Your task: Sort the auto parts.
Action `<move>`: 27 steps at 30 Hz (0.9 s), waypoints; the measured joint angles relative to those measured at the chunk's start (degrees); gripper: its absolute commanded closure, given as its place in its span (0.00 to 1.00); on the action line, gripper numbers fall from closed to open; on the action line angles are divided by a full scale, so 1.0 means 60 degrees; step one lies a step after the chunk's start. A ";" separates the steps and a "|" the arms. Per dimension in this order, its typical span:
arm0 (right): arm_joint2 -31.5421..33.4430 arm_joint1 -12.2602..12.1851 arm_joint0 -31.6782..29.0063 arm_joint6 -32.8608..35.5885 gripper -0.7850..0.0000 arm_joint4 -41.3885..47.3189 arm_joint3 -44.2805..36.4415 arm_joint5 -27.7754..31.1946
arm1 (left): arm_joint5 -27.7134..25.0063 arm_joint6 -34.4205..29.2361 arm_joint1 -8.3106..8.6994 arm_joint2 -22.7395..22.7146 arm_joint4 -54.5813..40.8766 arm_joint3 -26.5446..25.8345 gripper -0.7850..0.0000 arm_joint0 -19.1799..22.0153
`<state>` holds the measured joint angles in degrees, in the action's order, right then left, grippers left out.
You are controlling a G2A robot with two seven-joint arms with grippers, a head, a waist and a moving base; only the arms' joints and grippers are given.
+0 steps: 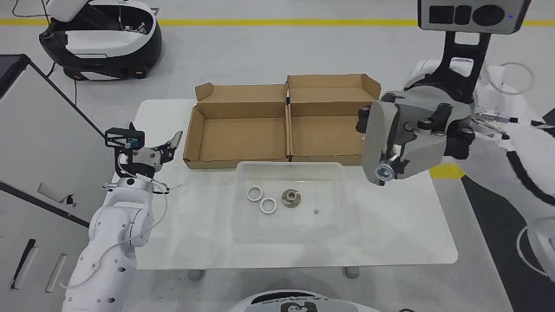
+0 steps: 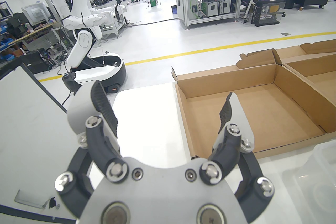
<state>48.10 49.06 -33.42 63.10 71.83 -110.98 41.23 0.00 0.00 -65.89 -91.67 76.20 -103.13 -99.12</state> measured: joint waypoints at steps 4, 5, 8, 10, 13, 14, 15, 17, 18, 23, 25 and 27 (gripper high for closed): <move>0.0332 0.0165 -0.0133 0.0256 1.00 0.0049 -0.0085 -0.0255 | 0.0000 0.0000 0.0000 0.0000 0.0000 0.0000 0.00 0.0000; 0.0321 0.0160 -0.0129 0.0251 1.00 0.0046 -0.0083 -0.0249 | 0.0000 0.0000 0.0000 0.0000 0.0000 0.0000 0.00 0.0000; 0.0310 0.0155 -0.0125 0.0240 1.00 0.0044 -0.0080 -0.0239 | 0.0000 0.0000 0.0000 0.0000 0.0000 0.0000 0.00 0.0000; 0.0310 0.0155 -0.0125 0.0240 1.00 0.0044 -0.0080 -0.0239 | 0.0000 0.0000 0.0000 0.0000 0.0000 0.0000 0.00 0.0000; 0.0337 0.0163 -0.0198 0.0137 1.00 0.0006 -0.0156 -0.0314 | 0.0000 0.0000 0.0000 0.0000 0.0000 0.0000 0.00 0.0000; 0.0360 0.0177 -0.0296 0.0004 1.00 0.0025 -0.0267 -0.0375 | 0.0000 0.0000 0.0000 0.0000 0.0000 0.0000 0.00 0.0000; 0.0402 0.0205 -0.0464 -0.0187 1.00 0.0141 -0.0427 -0.0378 | 0.0000 0.0000 0.0000 0.0000 0.0000 0.0000 0.00 0.0000; 0.0460 0.0255 -0.0733 -0.0359 1.00 0.0398 -0.0643 -0.0270 | 0.0000 0.0000 0.0000 0.0000 0.0000 0.0000 0.00 0.0000; 0.0497 0.0293 -0.0912 -0.0428 1.00 0.0626 -0.0750 -0.0132 | 0.0000 0.0000 0.0000 0.0000 0.0000 0.0000 0.00 0.0000; 0.0689 0.0400 -0.1336 -0.0319 1.00 0.0701 -0.0897 -0.0194 | 0.0000 0.0000 0.0000 0.0000 0.0000 0.0000 0.00 0.0000; 0.0802 0.0432 -0.1414 -0.0290 1.00 0.0467 -0.0885 -0.0379 | 0.0000 0.0000 0.0000 0.0000 0.0000 0.0000 0.00 0.0000; 0.0916 0.0455 -0.1414 -0.0254 1.00 0.0033 -0.0855 -0.0688 | 0.0000 0.0000 0.0000 0.0000 0.0000 0.0000 0.00 0.0000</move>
<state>53.60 51.78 -41.90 61.58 72.02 -116.10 37.10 0.00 0.00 -65.89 -91.67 76.20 -103.13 -99.12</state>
